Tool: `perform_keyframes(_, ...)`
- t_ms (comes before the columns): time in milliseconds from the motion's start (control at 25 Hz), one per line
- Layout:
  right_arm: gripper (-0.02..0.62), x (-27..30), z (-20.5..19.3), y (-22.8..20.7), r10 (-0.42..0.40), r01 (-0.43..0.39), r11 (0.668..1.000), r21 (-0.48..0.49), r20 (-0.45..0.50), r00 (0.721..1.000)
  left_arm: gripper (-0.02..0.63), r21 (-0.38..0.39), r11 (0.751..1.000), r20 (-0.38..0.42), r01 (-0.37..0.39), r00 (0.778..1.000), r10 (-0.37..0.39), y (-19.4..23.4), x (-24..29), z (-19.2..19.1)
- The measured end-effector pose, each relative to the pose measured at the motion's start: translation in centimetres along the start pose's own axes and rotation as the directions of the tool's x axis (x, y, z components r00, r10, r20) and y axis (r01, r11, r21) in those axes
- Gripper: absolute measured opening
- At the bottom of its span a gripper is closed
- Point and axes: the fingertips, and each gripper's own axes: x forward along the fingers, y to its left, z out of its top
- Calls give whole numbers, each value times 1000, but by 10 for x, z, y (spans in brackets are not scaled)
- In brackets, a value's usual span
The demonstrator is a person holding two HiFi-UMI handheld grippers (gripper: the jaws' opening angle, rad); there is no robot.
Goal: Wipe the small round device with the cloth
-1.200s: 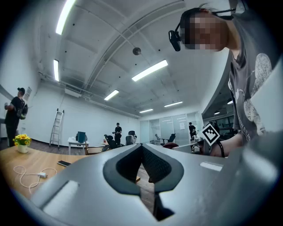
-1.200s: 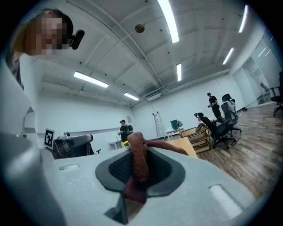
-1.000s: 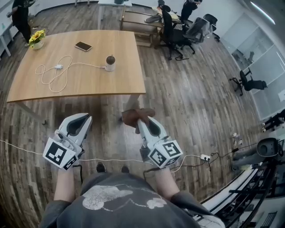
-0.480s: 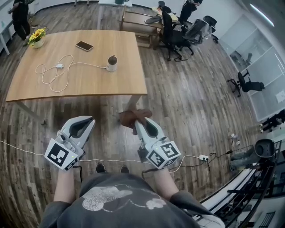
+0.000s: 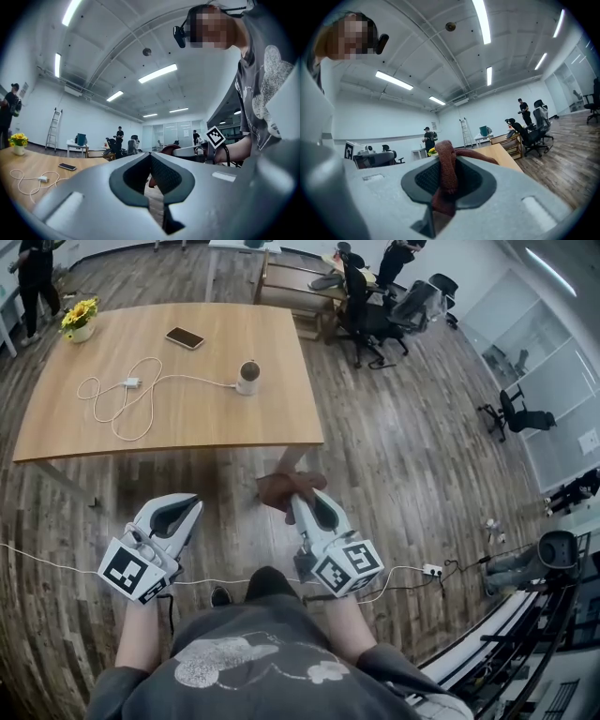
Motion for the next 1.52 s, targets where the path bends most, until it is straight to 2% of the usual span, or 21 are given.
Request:
perform_keyframes(320,57,27,-7,-26,-25,25,1000,8,-38,999,18,-39,999,-35,1,999,-2,29,13,-16)
perform_keyframes(560,57,85,0,-60,27,-27,999,23,-40,999,18,-43,999,-77,-24,997,21,63,52,-28)
perform_keyframes(920,58,170,27,-116,104,-103,994,31,-44,994,18,-18,997,-117,-69,991,66,118,130,-24)
perform_keyframes(1160,58,207,25,-152,122,-119,992,28,-95,988,18,-16,988,-127,-152,981,149,155,162,-30)
perform_keyframes(1520,58,271,14,-172,233,-230,972,37,-183,955,18,-19,958,-133,-286,950,281,203,192,-47)
